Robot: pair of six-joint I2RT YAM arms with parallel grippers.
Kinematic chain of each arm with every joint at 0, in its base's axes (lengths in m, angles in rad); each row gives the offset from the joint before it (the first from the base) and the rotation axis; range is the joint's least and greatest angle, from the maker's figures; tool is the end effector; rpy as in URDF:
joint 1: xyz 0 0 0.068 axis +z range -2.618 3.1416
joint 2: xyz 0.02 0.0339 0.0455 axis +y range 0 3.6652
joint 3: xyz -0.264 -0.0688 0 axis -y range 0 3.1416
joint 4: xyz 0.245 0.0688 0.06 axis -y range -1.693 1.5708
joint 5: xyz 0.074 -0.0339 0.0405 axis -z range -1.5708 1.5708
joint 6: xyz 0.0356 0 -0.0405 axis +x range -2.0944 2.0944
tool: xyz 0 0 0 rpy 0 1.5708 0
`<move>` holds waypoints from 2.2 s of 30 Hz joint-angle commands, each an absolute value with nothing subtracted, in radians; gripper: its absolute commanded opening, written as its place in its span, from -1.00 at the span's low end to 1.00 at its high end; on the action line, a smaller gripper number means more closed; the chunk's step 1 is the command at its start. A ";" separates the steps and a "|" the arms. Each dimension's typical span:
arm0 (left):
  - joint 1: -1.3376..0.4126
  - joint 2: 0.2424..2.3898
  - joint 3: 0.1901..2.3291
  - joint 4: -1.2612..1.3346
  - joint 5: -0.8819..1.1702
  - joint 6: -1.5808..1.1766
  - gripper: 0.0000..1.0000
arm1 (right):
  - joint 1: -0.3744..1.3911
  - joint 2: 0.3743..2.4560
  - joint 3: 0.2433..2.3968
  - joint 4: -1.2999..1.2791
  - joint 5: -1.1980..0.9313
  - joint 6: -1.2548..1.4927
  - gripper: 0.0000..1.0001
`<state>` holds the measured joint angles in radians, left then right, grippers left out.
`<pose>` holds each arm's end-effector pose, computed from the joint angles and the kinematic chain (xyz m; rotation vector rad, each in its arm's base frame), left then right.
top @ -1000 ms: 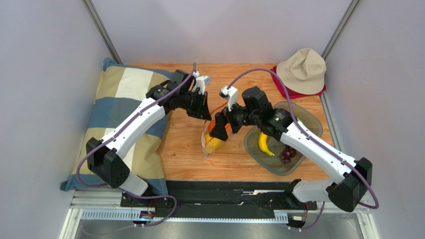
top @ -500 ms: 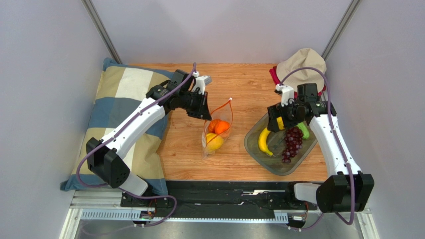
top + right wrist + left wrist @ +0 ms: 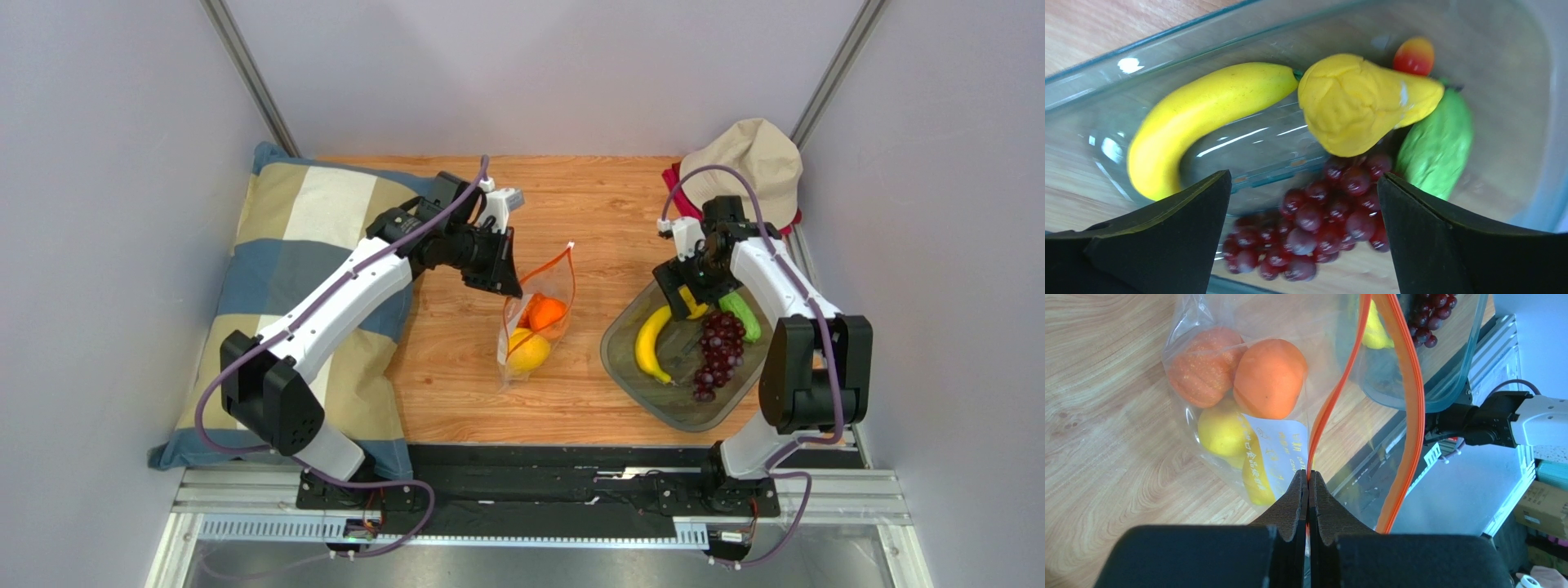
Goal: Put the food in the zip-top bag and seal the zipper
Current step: Pick up the fake fruit from the bin, then place the fake fruit in the zipper food storage bag.
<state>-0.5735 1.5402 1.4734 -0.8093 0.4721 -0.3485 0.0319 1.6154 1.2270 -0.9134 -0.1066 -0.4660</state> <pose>0.2668 -0.1916 0.3397 0.5084 2.5163 -0.9628 0.3100 0.0137 0.2345 -0.7235 2.7624 0.0656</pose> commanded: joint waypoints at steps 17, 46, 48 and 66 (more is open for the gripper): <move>-0.554 1.583 1.509 -0.787 0.512 -0.308 -1.00 | 0.009 1.686 1.203 -0.836 -0.273 -1.315 0.97; -0.535 1.555 1.488 -0.790 0.525 -0.304 -1.00 | 0.131 1.444 1.704 -1.157 -0.820 -0.787 -0.18; -0.535 1.557 1.486 -0.790 0.529 -0.308 -1.00 | 0.193 1.408 1.707 -1.049 -0.895 -0.613 -0.18; -0.535 1.560 1.499 -0.781 0.558 -0.322 -1.00 | 0.526 1.463 1.431 -0.694 -0.858 -0.474 -0.20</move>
<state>-0.5407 1.5951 1.4822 -0.8089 0.5278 -0.3275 0.5232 1.4429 1.4425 -0.7902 -0.8833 -0.4603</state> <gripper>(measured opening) 0.009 0.577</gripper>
